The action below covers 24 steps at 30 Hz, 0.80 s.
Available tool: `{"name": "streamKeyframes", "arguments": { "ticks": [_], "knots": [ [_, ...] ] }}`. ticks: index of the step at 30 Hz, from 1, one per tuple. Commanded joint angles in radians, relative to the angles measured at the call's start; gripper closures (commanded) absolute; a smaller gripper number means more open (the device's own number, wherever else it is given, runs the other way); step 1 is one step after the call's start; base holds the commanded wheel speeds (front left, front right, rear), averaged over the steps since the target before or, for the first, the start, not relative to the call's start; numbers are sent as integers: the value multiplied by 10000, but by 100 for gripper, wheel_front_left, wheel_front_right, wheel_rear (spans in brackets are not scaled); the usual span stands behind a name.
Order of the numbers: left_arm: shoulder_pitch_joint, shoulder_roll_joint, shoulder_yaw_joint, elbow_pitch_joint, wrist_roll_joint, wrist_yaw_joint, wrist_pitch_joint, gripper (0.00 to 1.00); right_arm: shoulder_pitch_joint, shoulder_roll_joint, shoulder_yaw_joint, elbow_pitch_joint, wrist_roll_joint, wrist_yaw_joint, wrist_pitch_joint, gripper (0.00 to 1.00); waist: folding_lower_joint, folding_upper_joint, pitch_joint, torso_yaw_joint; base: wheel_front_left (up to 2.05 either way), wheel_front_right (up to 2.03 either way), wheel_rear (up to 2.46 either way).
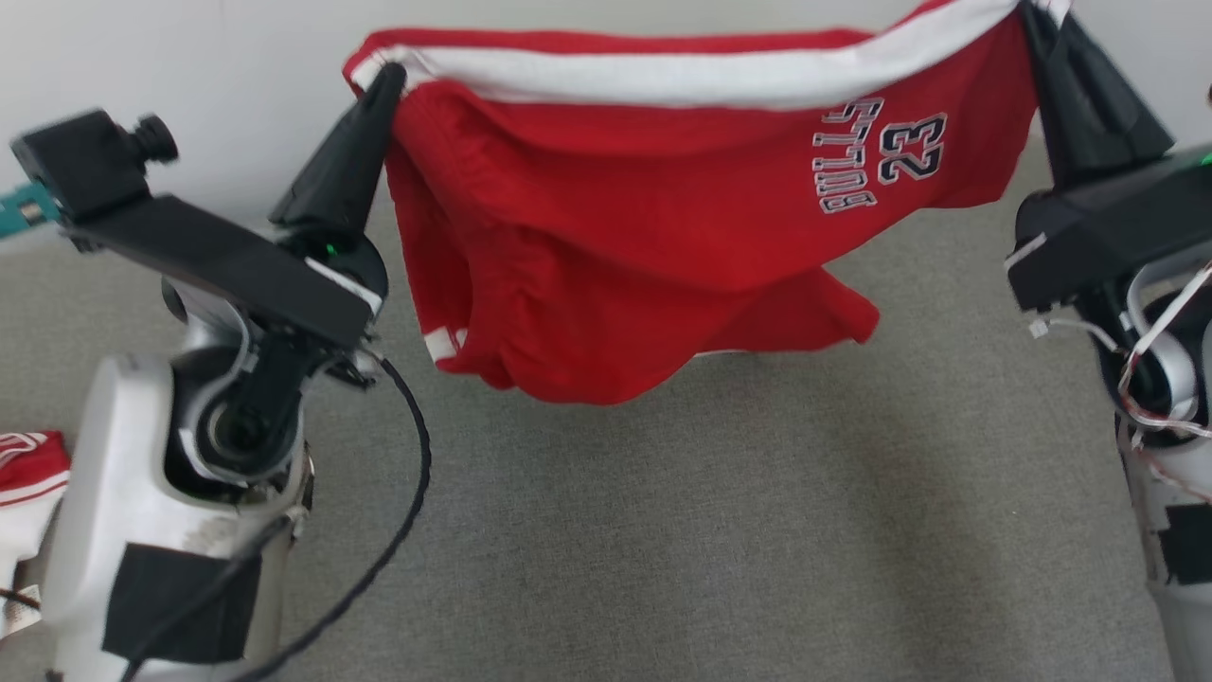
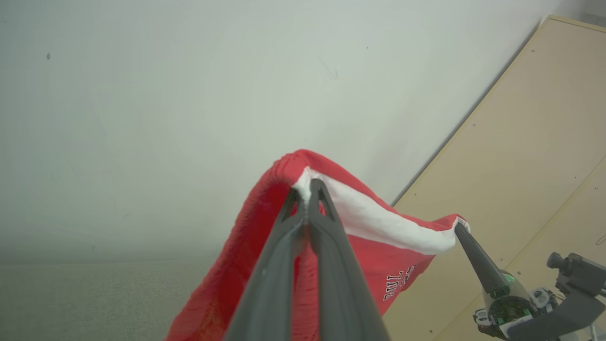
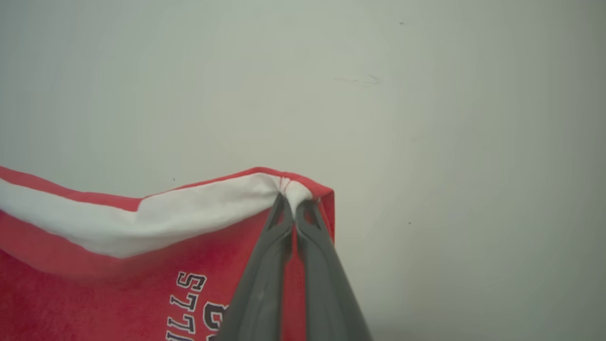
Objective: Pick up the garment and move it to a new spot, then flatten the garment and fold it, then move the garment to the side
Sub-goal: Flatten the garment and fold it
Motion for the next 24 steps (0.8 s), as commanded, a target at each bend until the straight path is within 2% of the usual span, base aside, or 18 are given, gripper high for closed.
{"name": "streamKeyframes", "arguments": {
  "ticks": [1, 6, 11, 13, 16, 20, 24],
  "knots": [
    [-329, 0, 139, -54, -223, 125, 122, 100, -275, -89, -32, -18, 137, -24, 81, 100, -1, -1, 468, -176, 0, 0, 0],
    [-1213, -44, 433, -14, -683, 654, 506, 100, -1243, -91, 29, 359, 403, -24, 407, 100, -1, -1, 1264, -307, 0, 0, 0],
    [-2127, -134, 505, 165, -570, 982, 409, 100, -2214, -71, 216, 964, 445, -24, 608, 100, -1, -1, 2182, -404, 0, 0, 0],
    [-2594, -140, 457, 341, -395, 1009, 291, 100, -2724, 121, 308, 1362, 510, -24, 553, 100, -1, -1, 2630, -448, 0, 0, 0],
    [-3357, -98, 442, 595, -77, 863, -67, 100, -3560, 395, 420, 1923, 630, -24, 450, 100, -1, -1, 3343, -526, 0, 0, 0],
    [-4431, -54, 615, 1103, 381, 601, -981, 100, -4806, 624, 596, 2649, 390, -24, -206, 100, -1, -1, 4109, -614, 0, 0, 0],
    [-5268, 86, 746, 1512, 1398, 272, -2768, 100, -5896, 768, 806, 3226, 9, -24, -1512, 100, -1, -1, 4597, -656, 0, 0, 0]
  ]
}}
